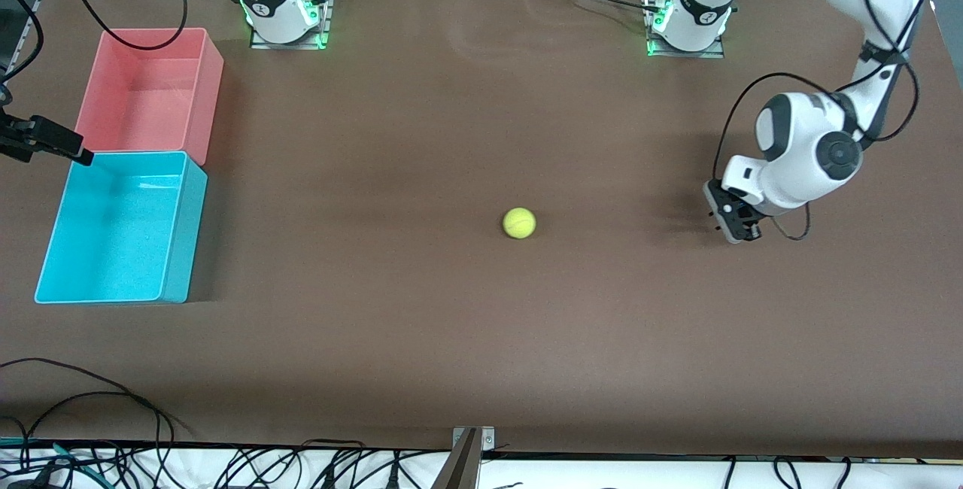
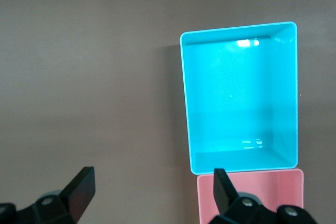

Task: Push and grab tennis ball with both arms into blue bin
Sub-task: 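Lift the left gripper away while the right gripper reaches toward the ball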

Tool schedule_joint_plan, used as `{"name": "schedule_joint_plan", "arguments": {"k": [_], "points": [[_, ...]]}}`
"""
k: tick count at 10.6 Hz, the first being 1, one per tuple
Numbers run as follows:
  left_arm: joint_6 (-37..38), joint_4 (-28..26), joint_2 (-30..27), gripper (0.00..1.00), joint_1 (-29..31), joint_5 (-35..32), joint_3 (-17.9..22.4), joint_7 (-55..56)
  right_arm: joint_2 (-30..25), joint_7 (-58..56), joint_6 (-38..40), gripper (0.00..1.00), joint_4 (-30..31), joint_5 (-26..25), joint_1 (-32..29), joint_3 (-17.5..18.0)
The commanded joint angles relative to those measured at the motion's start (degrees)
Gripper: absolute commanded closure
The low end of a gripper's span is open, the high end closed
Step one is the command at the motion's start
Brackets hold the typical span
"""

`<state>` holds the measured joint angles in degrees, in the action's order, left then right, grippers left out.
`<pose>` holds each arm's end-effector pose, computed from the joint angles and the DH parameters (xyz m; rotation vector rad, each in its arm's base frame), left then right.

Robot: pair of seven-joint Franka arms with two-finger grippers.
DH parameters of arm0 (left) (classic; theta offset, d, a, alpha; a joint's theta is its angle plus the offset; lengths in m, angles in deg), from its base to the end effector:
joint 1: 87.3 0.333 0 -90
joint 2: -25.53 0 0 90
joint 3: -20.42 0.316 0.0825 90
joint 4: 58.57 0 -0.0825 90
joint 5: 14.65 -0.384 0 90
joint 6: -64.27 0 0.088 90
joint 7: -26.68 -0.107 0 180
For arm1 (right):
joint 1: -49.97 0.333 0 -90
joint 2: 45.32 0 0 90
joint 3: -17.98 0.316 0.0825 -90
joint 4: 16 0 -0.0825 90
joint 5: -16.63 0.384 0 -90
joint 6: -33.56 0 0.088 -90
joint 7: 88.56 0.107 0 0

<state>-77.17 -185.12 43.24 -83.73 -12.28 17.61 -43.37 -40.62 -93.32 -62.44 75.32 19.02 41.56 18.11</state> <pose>0.5486 0.0072 0.2344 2.5645 -1.7067 -0.0259 0.5811 -0.0805 0.5760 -3.0985 0.1020 -0.0068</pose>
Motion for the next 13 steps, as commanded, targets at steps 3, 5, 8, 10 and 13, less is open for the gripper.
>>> {"name": "schedule_joint_plan", "arguments": {"k": [3,5,8,10,13], "points": [[3.9,-4.0,-9.6,0.00,0.6,-0.8,2.7,-0.4,2.1,0.4,0.2,0.00,-0.6,-1.2,3.0,0.2],[3.9,-4.3,-13.3,0.00,0.3,-0.8,2.7,-0.3,2.1,0.4,0.4,0.00,-0.9,-1.0,3.0,0.2],[4.0,-4.6,-21.5,0.00,0.6,-0.8,2.6,-0.3,2.1,0.2,0.6,0.00,-0.9,-1.0,3.6,0.4],[4.0,-4.6,-22.9,0.00,0.6,-0.7,2.6,-0.1,2.1,-0.8,0.6,0.00,-0.9,-1.0,3.7,0.2],[4.0,-3.9,-24.2,0.00,0.7,0.0,2.7,1.1,3.0,-8.1,1.1,0.00,-0.7,-0.3,3.7,0.2]]}}
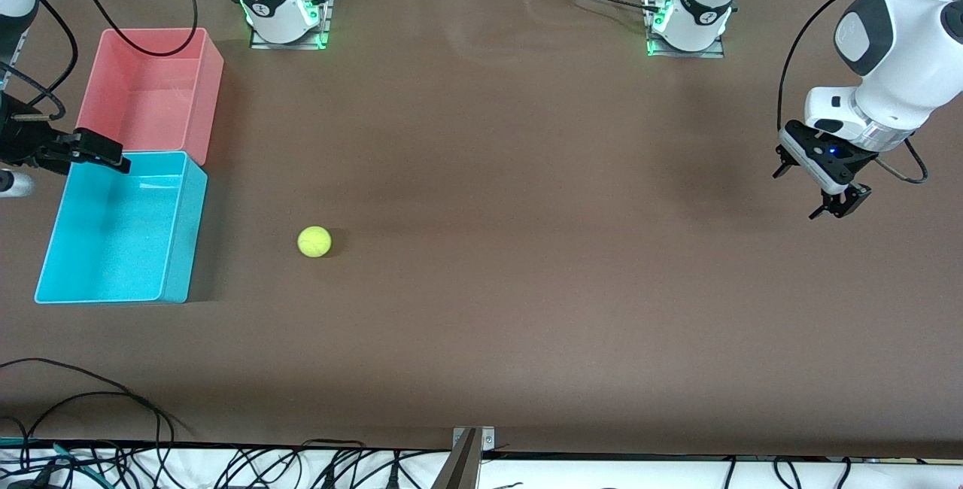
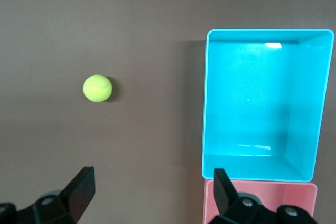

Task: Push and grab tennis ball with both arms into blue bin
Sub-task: 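Lift the left gripper away while the right gripper reaches toward the ball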

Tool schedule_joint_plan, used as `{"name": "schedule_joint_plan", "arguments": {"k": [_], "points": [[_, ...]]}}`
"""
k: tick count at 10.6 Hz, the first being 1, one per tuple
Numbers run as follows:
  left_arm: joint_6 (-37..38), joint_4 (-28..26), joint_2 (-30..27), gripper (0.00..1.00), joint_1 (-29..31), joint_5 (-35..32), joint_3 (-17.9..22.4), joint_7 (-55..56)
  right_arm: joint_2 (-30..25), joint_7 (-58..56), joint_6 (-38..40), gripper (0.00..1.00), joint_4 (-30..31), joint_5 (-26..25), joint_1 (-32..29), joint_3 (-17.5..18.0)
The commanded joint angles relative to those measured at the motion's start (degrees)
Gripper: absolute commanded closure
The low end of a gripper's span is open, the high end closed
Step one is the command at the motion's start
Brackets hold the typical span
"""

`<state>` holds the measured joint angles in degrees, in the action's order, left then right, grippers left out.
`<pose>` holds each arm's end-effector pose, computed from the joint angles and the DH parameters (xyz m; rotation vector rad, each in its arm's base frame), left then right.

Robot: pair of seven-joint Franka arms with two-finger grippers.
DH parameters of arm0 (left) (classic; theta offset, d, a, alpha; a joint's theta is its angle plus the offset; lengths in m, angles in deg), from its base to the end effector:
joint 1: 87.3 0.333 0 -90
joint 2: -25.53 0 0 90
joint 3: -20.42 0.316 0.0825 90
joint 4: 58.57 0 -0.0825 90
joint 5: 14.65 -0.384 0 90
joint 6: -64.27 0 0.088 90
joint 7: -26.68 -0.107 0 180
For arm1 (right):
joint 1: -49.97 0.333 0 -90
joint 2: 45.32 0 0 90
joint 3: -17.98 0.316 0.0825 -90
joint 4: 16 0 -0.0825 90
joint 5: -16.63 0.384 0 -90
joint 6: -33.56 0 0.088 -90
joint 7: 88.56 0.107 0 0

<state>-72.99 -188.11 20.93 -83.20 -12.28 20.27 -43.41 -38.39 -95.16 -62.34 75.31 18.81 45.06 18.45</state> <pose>0.5265 0.0360 0.4166 -2.5559 1.6149 -0.2888 0.5939 -0.0427 0.5529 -3.0981 -0.0511 0.0572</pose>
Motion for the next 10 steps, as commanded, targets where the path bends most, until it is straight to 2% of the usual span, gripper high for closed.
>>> {"name": "schedule_joint_plan", "arguments": {"k": [1,2,4,7,9,10], "points": [[0.9,-0.2,-2.4,0.00,0.2,0.0,0.1,1.5,0.9,-10.3,1.0,0.00,-0.6,0.4,0.2,-0.1],[3.7,1.0,-3.5,0.00,0.2,0.0,0.2,2.0,0.9,-12.2,1.7,0.00,-0.2,3.8,0.2,-0.1],[13.0,7.4,-3.2,0.00,0.1,0.0,0.2,3.8,1.2,-12.1,9.9,0.00,-0.2,6.9,1.1,0.1],[20.7,13.2,-3.3,0.00,0.0,0.0,0.3,6.6,1.5,-17.3,9.9,0.00,-0.4,6.8,5.2,0.3],[26.3,17.2,-3.2,0.00,0.0,-0.1,0.8,8.9,2.1,-19.4,9.9,0.00,-0.4,6.3,5.9,0.3],[29.6,19.6,-3.2,0.00,0.0,-0.3,0.9,11.0,2.2,-21.5,10.0,0.00,-0.3,4.4,6.7,0.4]]}}
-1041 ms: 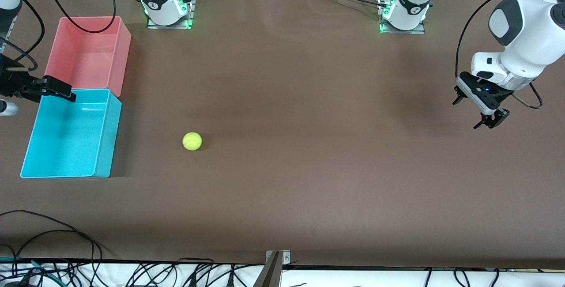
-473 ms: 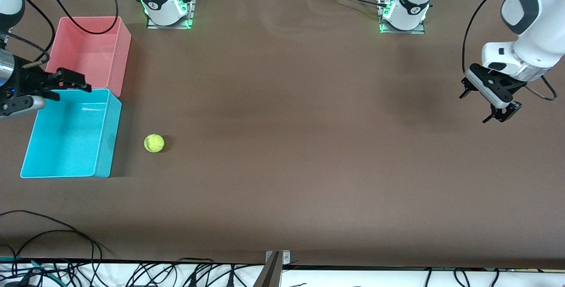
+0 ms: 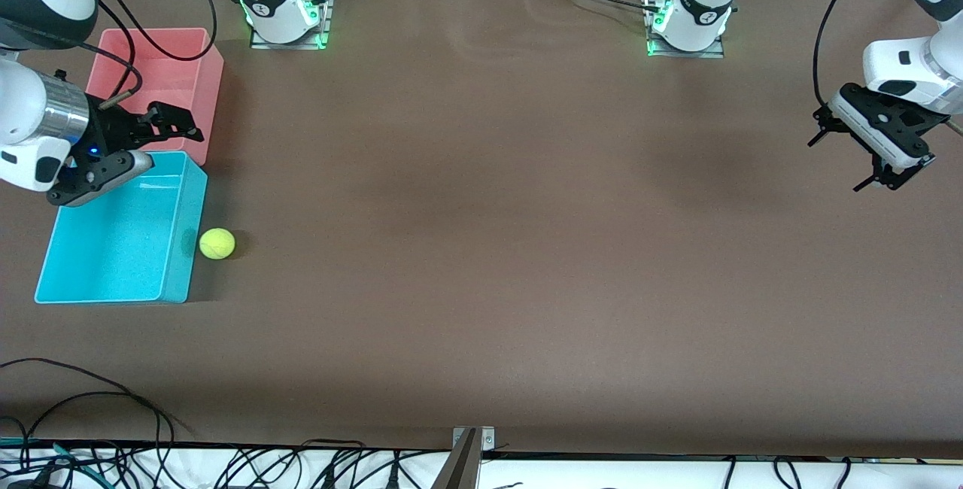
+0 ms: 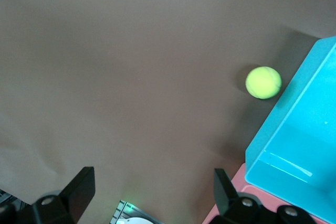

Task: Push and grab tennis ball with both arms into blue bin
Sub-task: 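Lift the left gripper away while the right gripper reaches toward the ball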

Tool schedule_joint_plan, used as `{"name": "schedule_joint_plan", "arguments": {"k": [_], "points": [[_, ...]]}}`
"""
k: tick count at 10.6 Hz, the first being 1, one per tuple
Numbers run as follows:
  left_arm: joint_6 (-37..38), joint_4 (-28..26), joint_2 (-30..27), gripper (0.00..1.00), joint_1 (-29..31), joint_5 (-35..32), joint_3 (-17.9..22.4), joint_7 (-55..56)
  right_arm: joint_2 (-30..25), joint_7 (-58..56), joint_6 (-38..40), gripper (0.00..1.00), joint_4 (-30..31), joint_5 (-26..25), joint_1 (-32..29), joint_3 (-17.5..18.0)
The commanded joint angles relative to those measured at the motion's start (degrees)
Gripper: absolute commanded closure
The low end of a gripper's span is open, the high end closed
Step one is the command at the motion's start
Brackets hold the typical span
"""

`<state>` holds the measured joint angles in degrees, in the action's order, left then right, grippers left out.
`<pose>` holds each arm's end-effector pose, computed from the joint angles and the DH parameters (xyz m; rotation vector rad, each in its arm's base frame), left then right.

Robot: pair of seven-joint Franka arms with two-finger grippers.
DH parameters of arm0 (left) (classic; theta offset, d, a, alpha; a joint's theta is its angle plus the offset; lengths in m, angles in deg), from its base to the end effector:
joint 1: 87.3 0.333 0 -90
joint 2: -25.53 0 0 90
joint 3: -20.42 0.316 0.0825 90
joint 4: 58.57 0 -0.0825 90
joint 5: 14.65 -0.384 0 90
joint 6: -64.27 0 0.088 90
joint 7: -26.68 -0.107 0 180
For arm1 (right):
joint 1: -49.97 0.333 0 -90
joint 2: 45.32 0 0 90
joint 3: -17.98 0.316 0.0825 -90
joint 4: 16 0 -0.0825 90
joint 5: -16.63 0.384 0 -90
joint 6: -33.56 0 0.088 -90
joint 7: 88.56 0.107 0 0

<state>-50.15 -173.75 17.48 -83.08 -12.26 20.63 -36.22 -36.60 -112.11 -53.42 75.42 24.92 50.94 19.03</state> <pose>0.5282 0.0384 0.5283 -2.7142 1.4928 -0.1982 0.5826 0.0360 0.5234 -2.8697 -0.6377 0.2924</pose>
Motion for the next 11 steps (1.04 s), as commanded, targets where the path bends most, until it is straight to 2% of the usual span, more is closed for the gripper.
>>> {"name": "schedule_joint_plan", "arguments": {"k": [1,5,7,8,11], "points": [[9.7,7.5,0.2,0.00,-0.2,-0.6,0.6,5.1,1.0,-8.2,0.9,0.00,-0.1,-5.3,2.4,-0.2],[20.3,14.5,0.2,0.00,-0.8,-0.9,0.1,21.6,4.2,-24.1,-1.2,0.00,0.0,-6.8,2.2,-0.4],[26.4,19.1,0.2,0.00,-0.9,-0.9,-0.2,29.1,5.5,-27.4,-2.0,0.00,0.0,-9.2,2.2,-0.4],[28.5,20.2,0.2,0.00,-1.1,-1.0,-0.5,33.3,5.7,-32.0,-4.7,0.00,0.6,-11.8,2.5,-0.3],[31.0,20.7,0.2,0.00,-1.6,-1.0,-2.8,45.5,4.6,-39.9,-13.4,0.00,7.2,-14.5,2.5,-0.3]]}}
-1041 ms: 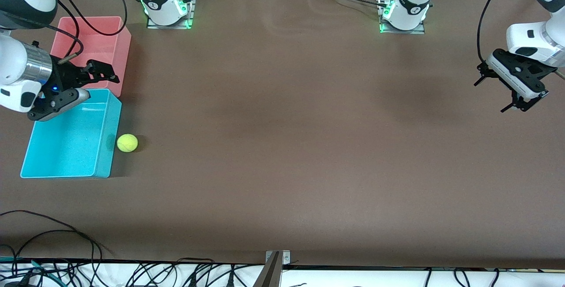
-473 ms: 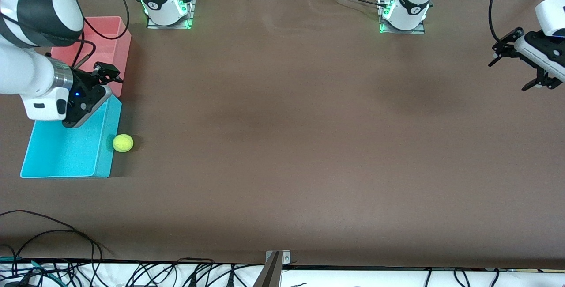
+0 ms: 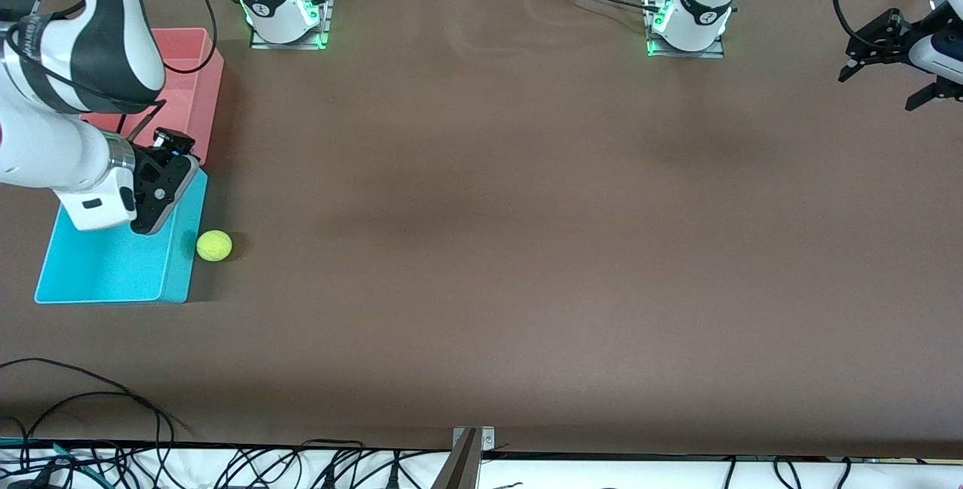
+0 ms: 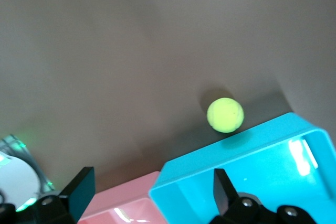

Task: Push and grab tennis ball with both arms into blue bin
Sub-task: 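Lower the right gripper over the tennis ball beside the cyan bin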

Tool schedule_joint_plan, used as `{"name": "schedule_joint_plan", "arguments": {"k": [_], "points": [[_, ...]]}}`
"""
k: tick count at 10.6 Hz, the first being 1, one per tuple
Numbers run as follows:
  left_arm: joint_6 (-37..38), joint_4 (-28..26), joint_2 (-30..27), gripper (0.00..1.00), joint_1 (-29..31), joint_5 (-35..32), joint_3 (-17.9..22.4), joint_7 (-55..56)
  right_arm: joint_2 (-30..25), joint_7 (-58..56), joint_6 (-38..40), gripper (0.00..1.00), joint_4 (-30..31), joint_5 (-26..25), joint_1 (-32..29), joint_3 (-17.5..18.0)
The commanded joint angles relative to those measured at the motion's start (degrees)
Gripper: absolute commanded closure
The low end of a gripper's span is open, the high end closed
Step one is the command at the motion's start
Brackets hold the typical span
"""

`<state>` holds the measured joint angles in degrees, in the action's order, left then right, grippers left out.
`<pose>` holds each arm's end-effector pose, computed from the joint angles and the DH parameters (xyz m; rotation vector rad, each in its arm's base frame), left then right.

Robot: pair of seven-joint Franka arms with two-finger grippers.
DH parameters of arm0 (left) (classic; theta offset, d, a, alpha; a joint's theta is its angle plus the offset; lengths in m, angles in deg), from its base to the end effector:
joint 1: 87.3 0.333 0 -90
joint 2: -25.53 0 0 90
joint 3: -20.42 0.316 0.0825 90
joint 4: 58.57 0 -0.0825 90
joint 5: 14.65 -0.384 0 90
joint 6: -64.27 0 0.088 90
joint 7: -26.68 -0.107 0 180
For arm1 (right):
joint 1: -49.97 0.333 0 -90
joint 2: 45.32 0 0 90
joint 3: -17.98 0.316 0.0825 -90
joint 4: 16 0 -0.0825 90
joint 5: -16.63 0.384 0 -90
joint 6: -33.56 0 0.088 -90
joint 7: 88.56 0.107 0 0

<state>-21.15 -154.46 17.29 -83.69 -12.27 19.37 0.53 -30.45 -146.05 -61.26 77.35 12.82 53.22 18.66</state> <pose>0.5002 0.0169 0.6455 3.0280 -0.6359 -0.0435 0.6113 0.0348 0.4513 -2.6292 -1.5855 0.3652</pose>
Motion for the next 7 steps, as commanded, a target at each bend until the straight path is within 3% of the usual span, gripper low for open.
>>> {"name": "schedule_joint_plan", "arguments": {"k": [1,5,7], "points": [[2.4,2.9,0.5,0.00,-1.1,-1.0,-2.9,13.2,-2.9,-6.6,-9.0,0.00,8.4,-2.4,0.3,-0.1],[3.7,5.3,3.1,0.00,-4.7,-1.0,-1.8,24.6,-5.5,-10.4,-22.2,0.00,18.0,-3.7,-0.1,-0.8],[3.8,7.5,4.6,0.00,-6.8,-2.5,-1.2,27.6,-5.4,-18.0,-29.0,0.00,21.7,-3.7,-0.2,-2.2]]}}
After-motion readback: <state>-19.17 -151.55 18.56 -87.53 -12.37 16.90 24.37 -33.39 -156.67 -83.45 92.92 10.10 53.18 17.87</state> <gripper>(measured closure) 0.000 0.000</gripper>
